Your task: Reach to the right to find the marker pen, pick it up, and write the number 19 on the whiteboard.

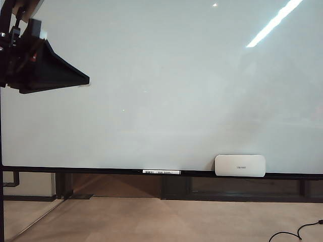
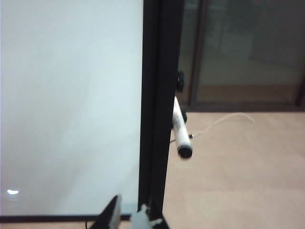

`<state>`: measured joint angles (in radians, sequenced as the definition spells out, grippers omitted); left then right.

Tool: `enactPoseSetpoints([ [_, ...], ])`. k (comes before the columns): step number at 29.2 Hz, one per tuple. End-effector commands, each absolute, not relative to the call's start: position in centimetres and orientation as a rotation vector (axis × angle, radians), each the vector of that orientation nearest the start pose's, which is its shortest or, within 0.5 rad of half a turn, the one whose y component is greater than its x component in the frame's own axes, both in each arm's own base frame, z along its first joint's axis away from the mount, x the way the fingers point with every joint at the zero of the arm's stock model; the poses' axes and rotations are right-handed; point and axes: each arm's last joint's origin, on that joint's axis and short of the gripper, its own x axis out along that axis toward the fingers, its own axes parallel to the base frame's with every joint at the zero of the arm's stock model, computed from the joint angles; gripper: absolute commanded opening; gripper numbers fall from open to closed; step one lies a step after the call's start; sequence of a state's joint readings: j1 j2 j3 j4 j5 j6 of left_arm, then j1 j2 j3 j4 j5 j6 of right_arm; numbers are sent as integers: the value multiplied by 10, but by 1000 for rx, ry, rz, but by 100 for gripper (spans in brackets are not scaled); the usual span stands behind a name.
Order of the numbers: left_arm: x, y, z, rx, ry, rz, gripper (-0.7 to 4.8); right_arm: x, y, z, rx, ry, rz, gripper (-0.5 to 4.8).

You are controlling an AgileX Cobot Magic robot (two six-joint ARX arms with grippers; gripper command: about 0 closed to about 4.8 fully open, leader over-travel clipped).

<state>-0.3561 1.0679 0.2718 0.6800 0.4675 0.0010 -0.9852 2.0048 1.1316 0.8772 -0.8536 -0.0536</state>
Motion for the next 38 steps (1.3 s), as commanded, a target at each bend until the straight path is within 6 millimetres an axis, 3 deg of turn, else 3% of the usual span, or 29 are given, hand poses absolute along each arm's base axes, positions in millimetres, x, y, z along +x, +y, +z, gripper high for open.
enactPoseSetpoints([
  [1,184,-82,190,20,114,-822,-5,260,-349,194,-67,-12,-111,84],
  [2,184,-82,190,25,116,-813,-5,262,-352,193,-59,-6,-111,61],
  [3,184,-82,189,35,113,-804,-5,263,-354,191,-48,4,-112,-11],
  [19,186,-82,184,54,136,-784,-5,287,-382,118,-35,7,-96,3],
  [21,186,-82,184,45,140,-783,-5,290,-385,112,-50,-12,-98,50],
  [24,187,-82,184,40,142,-776,-5,296,-391,110,-70,-32,-98,72],
  [30,187,-82,184,22,151,-772,-5,309,-400,116,-100,-58,-125,257],
  [38,187,-81,184,-2,163,-750,-5,326,-405,129,-97,-58,-125,266],
])
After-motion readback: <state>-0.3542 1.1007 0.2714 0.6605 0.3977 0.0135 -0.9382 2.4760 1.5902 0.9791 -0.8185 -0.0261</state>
